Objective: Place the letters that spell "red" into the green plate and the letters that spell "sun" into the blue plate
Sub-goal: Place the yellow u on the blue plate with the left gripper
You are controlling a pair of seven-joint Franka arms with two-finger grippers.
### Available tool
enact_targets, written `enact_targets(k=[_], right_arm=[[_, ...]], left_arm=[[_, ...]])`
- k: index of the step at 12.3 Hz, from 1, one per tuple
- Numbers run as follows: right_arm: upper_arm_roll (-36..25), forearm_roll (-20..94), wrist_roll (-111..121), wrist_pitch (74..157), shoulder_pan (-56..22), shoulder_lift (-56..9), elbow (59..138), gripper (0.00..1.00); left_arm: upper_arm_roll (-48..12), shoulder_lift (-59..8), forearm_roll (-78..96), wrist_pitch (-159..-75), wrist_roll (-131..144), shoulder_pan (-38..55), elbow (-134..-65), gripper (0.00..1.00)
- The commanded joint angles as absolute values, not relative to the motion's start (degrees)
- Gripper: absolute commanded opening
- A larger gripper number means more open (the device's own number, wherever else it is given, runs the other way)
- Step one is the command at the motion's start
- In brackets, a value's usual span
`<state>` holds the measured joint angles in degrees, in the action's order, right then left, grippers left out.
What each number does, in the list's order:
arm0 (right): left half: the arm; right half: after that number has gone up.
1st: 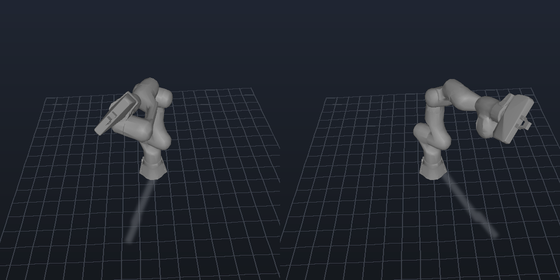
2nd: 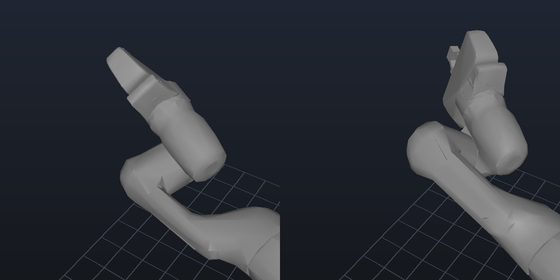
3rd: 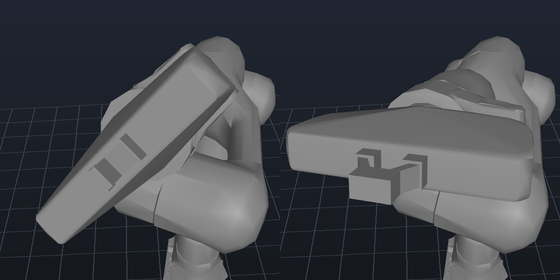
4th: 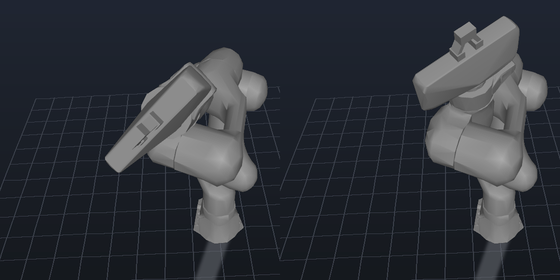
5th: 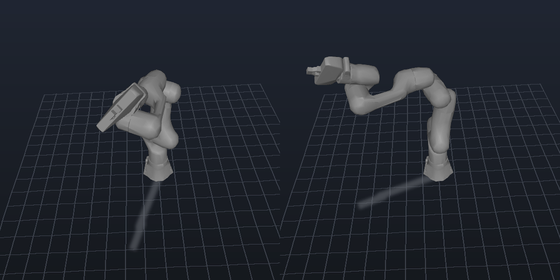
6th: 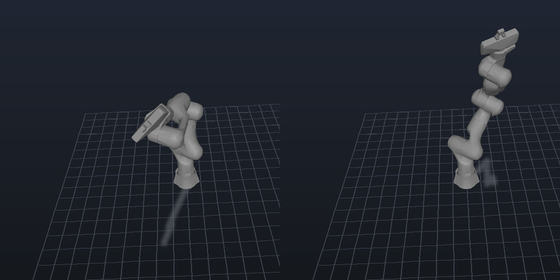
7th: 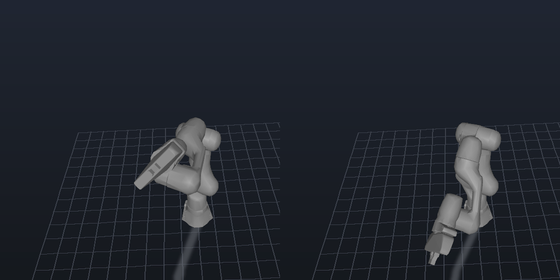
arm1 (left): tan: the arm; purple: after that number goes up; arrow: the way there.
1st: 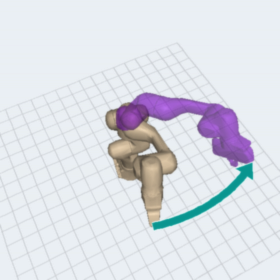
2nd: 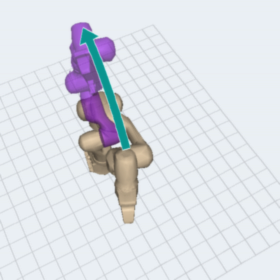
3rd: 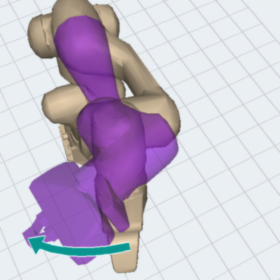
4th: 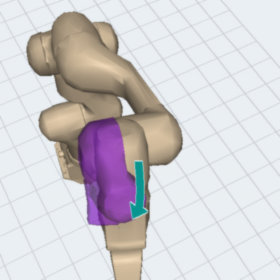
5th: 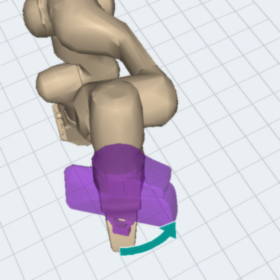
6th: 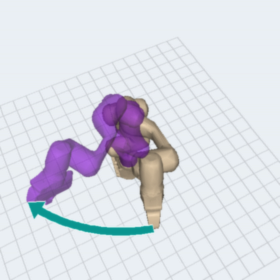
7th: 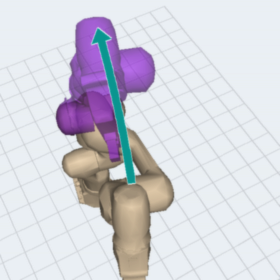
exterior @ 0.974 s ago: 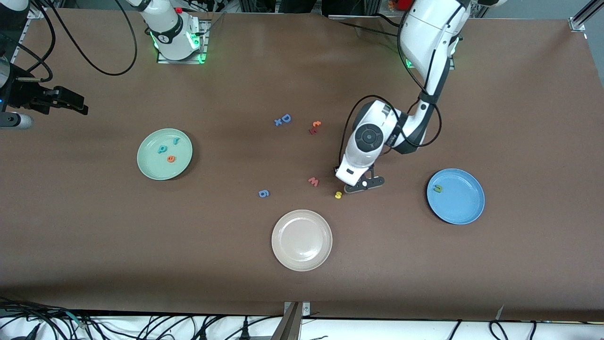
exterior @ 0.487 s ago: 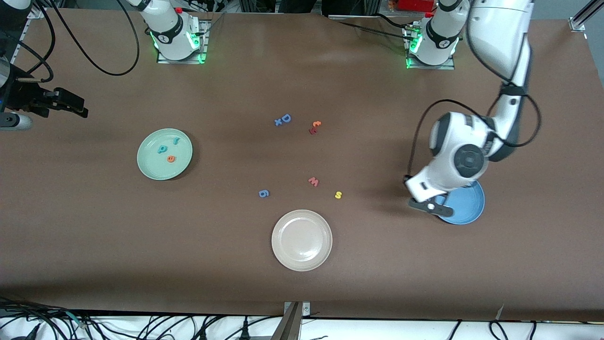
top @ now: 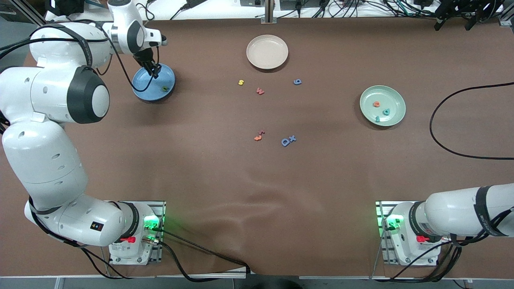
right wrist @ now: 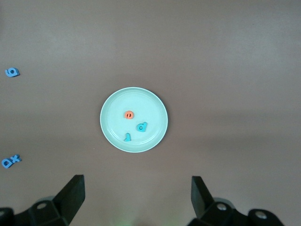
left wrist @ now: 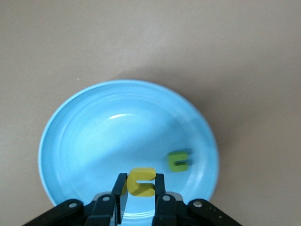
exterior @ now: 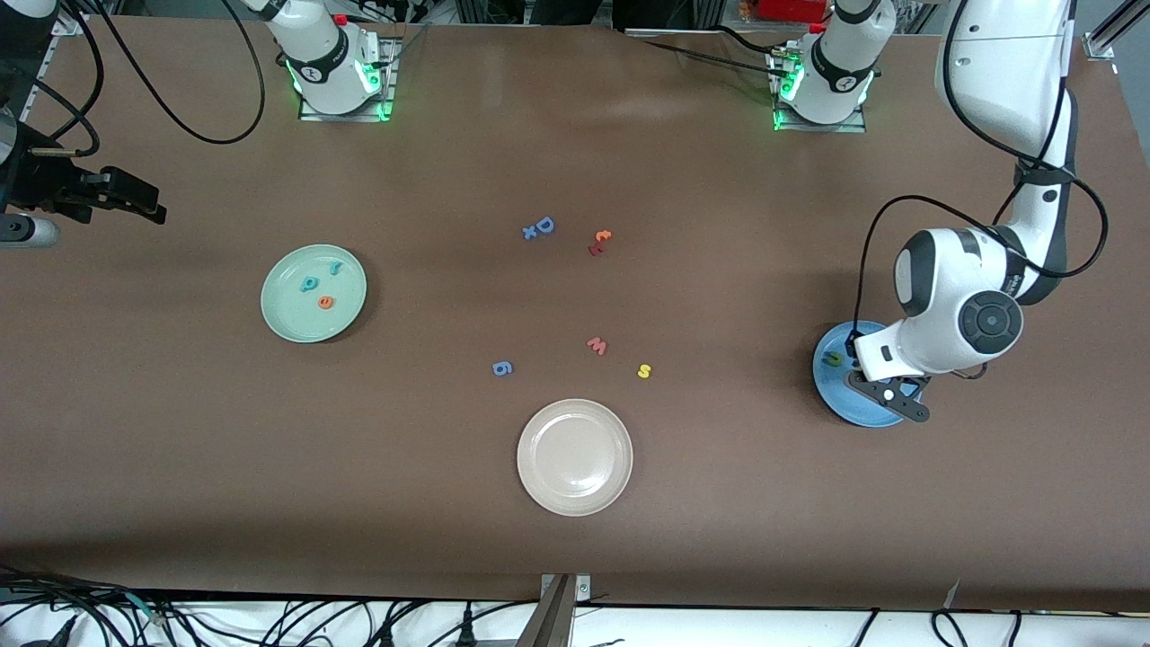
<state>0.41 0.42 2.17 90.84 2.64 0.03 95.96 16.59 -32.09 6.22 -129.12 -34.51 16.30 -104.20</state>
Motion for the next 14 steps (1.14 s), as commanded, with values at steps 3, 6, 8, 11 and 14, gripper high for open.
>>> enact_targets(k=[3, 6, 8, 11, 14], right_arm=[[1.3, 0.4, 2.7, 90.1, 3.9, 0.2, 95.2, 1.0], [1.1, 0.6, 2.7, 89.4, 4.1, -0.2, 95.2, 1.0], [1.2, 0.4, 2.7, 89.4, 4.1, -0.1, 95.2, 1.0], [1.2, 0.4, 2.7, 89.5, 4.1, -0.2, 95.1, 1.0], [1.2, 0.4, 2.7, 89.5, 4.1, -0.2, 95.1, 1.0]], left_arm=[[16.6, -35.8, 9.7, -136.1, -41.7, 14.8, -105.8, 0.47], [16.6, -35.1, 9.8, -134.5, -39.7, 15.3, -105.4, 0.99], [16.0, -32.9, 11.6, -128.8, -31.1, 17.5, -104.2, 0.98], [12.3, -31.3, 11.6, -125.6, -13.0, 23.7, -102.4, 0.98], [7.0, -32.3, 11.4, -125.9, 12.2, 29.0, -99.2, 0.97]])
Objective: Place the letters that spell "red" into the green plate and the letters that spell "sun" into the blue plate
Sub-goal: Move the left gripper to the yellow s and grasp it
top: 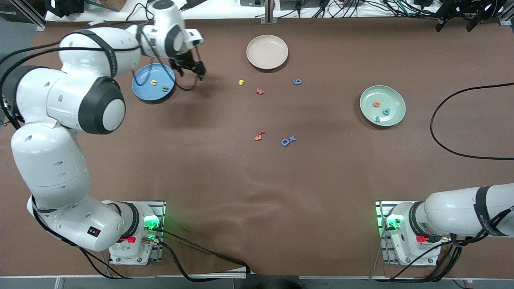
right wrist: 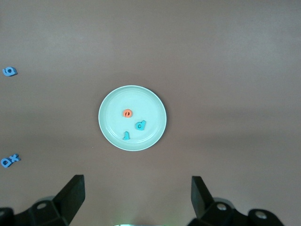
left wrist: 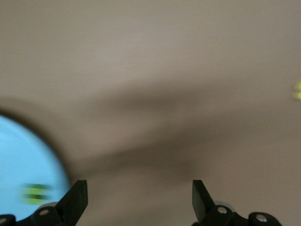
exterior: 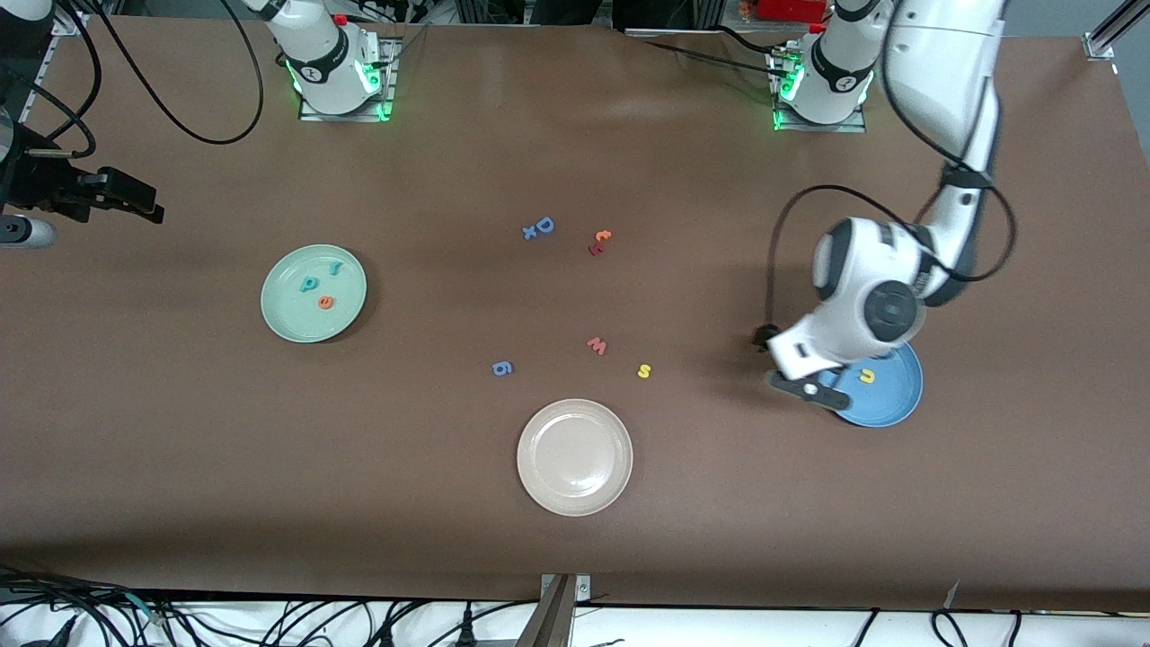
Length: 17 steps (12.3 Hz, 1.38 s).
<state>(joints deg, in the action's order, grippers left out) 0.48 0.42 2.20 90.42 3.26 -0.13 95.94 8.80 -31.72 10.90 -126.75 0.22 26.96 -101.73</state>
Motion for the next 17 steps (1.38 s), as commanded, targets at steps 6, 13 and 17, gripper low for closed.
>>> enact_targets(k=[6, 13, 17], right_arm=[[1.3, 0.4, 2.5, 89.4, 4.0, -0.2, 95.1, 1.0], [1.2, 0.5, 2.6, 89.3, 3.9, -0.2, 95.2, 1.0], [1.2, 0.5, 2.6, 89.2, 4.1, -0.2, 95.2, 1.0]], left_arm=[[6.2, -37.9, 6.8, -126.4, 14.4, 34.7, -90.9, 0.89], [6.4, -46.3, 6.7, -140.1, 14.0, 37.4, -88.2, 0.79], [6.5, -46.9, 6.5, -141.2, 14.0, 37.4, -88.3, 0.68]])
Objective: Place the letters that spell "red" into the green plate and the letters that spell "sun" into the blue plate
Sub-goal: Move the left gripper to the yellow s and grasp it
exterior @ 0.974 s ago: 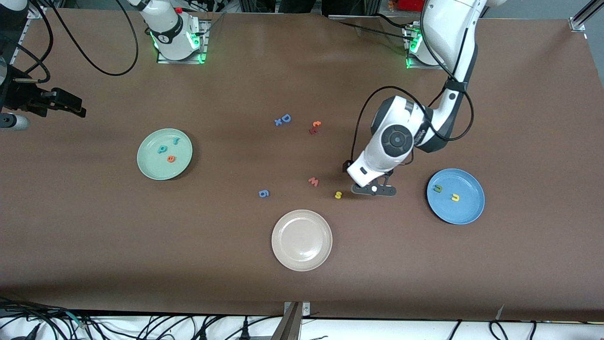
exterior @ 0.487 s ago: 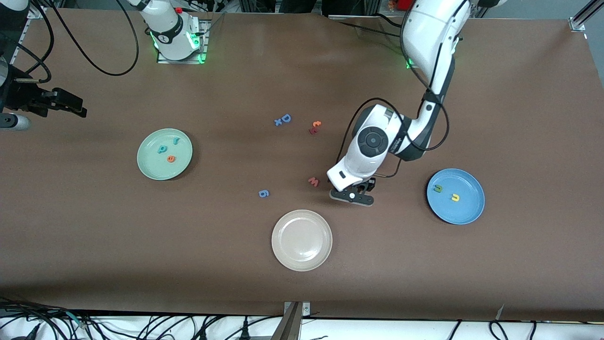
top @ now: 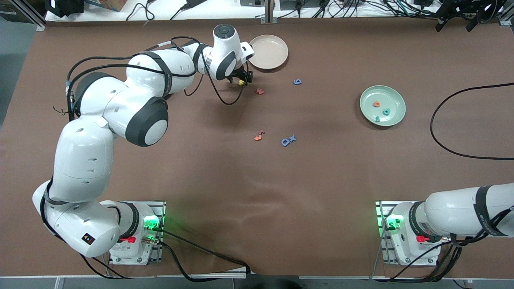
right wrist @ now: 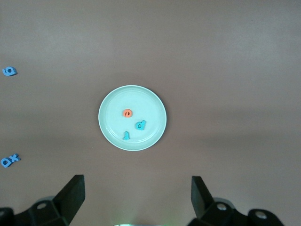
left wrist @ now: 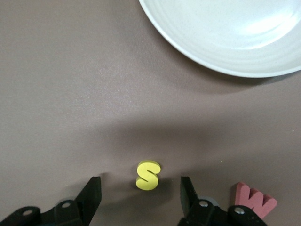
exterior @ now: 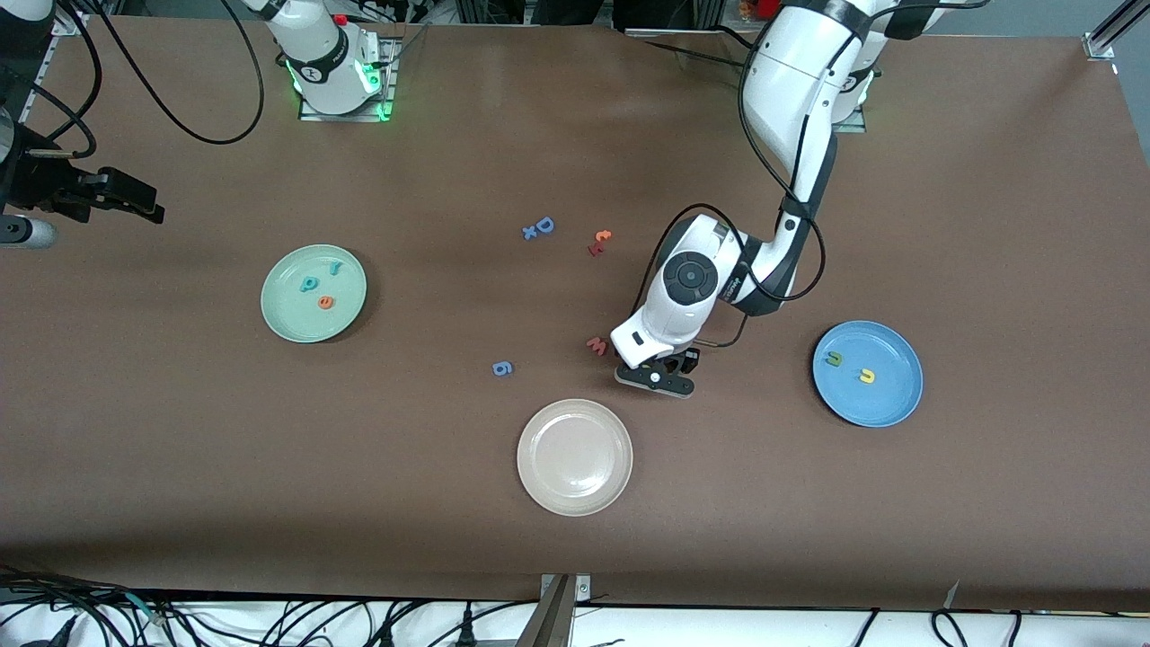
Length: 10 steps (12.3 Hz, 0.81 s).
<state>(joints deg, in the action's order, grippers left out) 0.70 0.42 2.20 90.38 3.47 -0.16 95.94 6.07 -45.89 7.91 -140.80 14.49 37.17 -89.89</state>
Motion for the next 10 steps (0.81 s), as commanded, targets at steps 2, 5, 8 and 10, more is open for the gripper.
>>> enact_targets(k=[2, 5, 8, 10], right_arm=[[1.2, 0.6, 2.6, 89.1, 4.2, -0.3, 95.2, 1.0], [1.2, 0.4, 2.6, 89.1, 4.2, -0.2, 95.2, 1.0], [1.1, 0.6, 2.6, 88.8, 4.2, -0.3, 95.2, 1.0], [1.2, 0.5, 2.6, 88.7, 4.2, -0.2, 95.2, 1.0]], left_arm=[[6.6, -46.9, 6.5, -141.3, 14.0, 37.4, -88.2, 0.63], [6.6, -47.5, 6.4, -143.4, 14.0, 37.5, -88.3, 0.57], [6.7, -48.1, 6.4, -143.5, 14.0, 38.1, -88.4, 0.56], [6.7, -48.2, 6.3, -143.5, 14.0, 38.1, -88.5, 0.52]])
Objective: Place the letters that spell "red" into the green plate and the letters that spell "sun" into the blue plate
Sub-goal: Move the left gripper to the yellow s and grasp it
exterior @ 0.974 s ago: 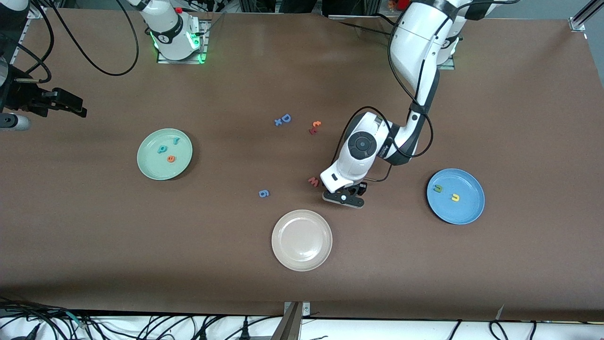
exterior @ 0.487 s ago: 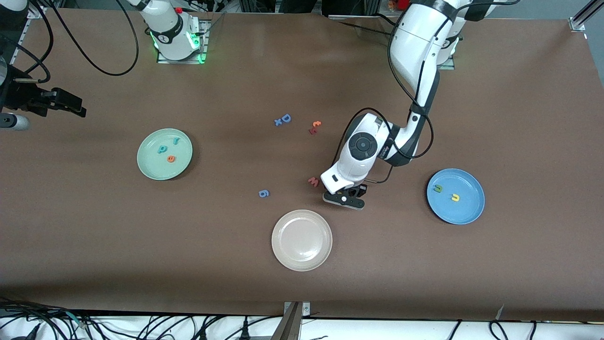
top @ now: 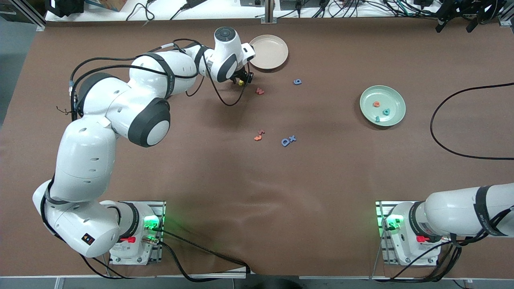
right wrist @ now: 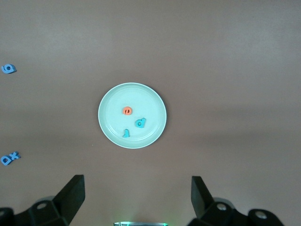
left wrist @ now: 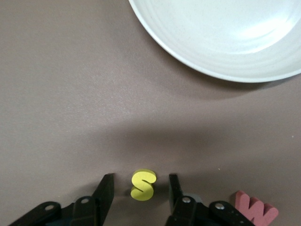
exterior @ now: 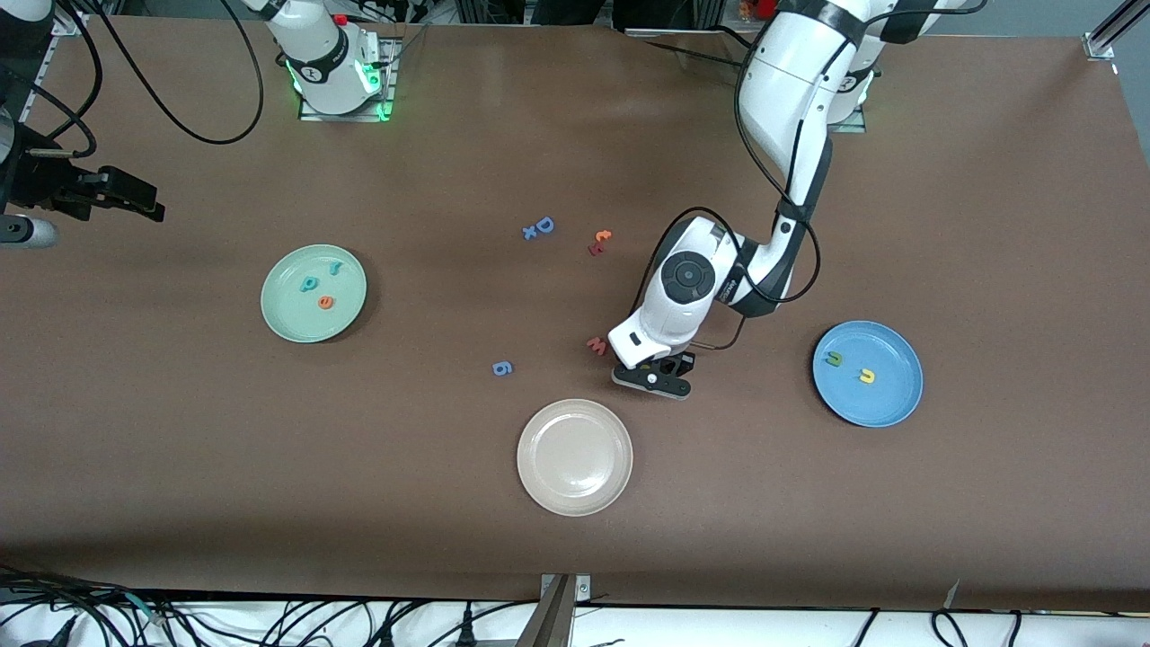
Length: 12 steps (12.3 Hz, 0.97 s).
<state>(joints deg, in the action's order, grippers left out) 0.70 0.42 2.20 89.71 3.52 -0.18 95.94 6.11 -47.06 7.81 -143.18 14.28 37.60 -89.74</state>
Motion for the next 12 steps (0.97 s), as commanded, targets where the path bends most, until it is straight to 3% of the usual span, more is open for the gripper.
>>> enact_targets(k=[1, 6, 8, 12], right_arm=[[1.2, 0.5, 2.6, 88.8, 4.2, -0.2, 95.1, 1.0], [1.3, 0.4, 2.5, 88.6, 4.2, -0.2, 95.1, 1.0], [1.4, 0.4, 2.5, 88.6, 4.1, -0.1, 95.2, 1.0], [1.5, 0.4, 2.5, 88.6, 4.0, -0.1, 95.2, 1.0]], left_arm=[[6.7, -48.2, 6.3, -143.5, 13.9, 38.1, -88.6, 0.47], [6.7, -48.2, 6.3, -143.9, 13.2, 38.0, -88.9, 0.12], [7.3, -47.6, 7.0, -143.9, 10.5, 37.4, -88.9, 0.08], [11.4, -42.7, 8.4, -138.0, -6.2, 33.4, -91.2, 0.09]])
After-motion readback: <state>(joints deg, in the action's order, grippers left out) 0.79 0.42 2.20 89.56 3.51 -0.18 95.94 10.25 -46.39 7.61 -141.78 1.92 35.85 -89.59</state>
